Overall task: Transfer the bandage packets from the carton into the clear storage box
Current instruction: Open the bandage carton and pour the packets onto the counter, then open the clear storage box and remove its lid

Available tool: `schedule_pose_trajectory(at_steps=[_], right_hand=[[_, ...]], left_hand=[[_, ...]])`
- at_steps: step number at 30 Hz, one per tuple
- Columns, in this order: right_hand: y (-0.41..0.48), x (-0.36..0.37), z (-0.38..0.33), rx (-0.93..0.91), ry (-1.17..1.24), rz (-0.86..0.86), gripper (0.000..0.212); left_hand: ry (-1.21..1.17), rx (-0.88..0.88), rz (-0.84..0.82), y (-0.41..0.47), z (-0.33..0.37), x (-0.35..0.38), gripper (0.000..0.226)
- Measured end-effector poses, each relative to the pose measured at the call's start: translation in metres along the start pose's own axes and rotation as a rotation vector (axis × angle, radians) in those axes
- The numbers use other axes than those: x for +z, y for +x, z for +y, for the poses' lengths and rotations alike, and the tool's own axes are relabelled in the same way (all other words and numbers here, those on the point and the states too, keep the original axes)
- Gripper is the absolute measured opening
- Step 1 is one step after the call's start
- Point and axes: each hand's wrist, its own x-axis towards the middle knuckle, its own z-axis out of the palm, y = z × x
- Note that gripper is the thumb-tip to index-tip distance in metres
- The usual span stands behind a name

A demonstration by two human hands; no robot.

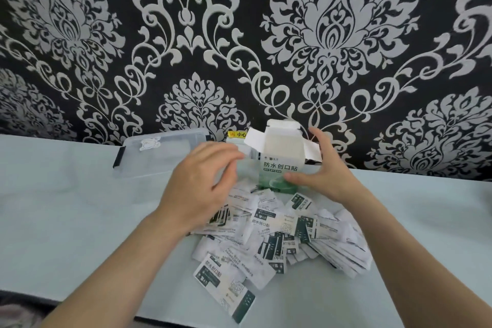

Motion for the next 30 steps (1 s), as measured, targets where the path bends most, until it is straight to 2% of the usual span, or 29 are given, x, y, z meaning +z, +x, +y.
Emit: schedule_pose_trajectory(at_steps=[2, 4, 7, 8, 10, 12, 14, 16, 18, 20, 24, 27, 30], right_hand=[[-0.002, -0.004, -0.007, 0.011, -0.117, 0.057, 0.104], [-0.006, -0.007, -0.021, -0.034, -0.241, 0.204, 0.087], [-0.017, 0.005, -0.057, -0.298, -0.298, 0.501, 0.057], [-0.023, 0.014, -0.071, -0.410, -0.304, 0.548, 0.049], [-0.035, 0.041, -0.097, -0.571, -0.329, 0.488, 0.043], [-0.041, 0.073, -0.115, -0.604, -0.322, 0.299, 0.041], [-0.033, 0.105, -0.124, -0.466, -0.286, 0.111, 0.043], [-0.013, 0.127, -0.127, -0.192, -0.227, -0.035, 0.049], [0.008, 0.143, -0.125, 0.032, -0.195, -0.135, 0.049], [0.020, 0.156, -0.122, 0.139, -0.199, -0.109, 0.043], [0.026, 0.162, -0.121, 0.215, -0.250, 0.024, 0.038], [0.028, 0.165, -0.125, 0.243, -0.264, 0.044, 0.038], [0.029, 0.163, -0.121, 0.291, -0.163, 0.070, 0.032]], left_hand=[[0.018, -0.029, 0.091, 0.000, -0.006, -0.010, 0.031], [0.039, -0.067, 0.189, 0.002, -0.012, -0.020, 0.029], [0.094, -0.182, 0.324, 0.000, -0.029, -0.038, 0.029], [0.117, -0.236, 0.357, -0.001, -0.037, -0.045, 0.029], [0.174, -0.354, 0.380, -0.005, -0.054, -0.057, 0.031], [0.239, -0.510, 0.297, -0.011, -0.075, -0.066, 0.036], [0.255, -0.701, 0.112, -0.017, -0.094, -0.073, 0.040], [0.159, -0.812, -0.041, -0.021, -0.103, -0.072, 0.040], [0.093, -0.844, -0.044, -0.023, -0.108, -0.070, 0.041], [0.107, -0.841, 0.028, -0.024, -0.113, -0.071, 0.041], [0.060, -0.877, 0.178, -0.021, -0.119, -0.070, 0.030], [0.052, -0.922, 0.208, -0.021, -0.125, -0.067, 0.028], [-0.049, -1.011, 0.229, -0.030, -0.137, -0.060, 0.035]])
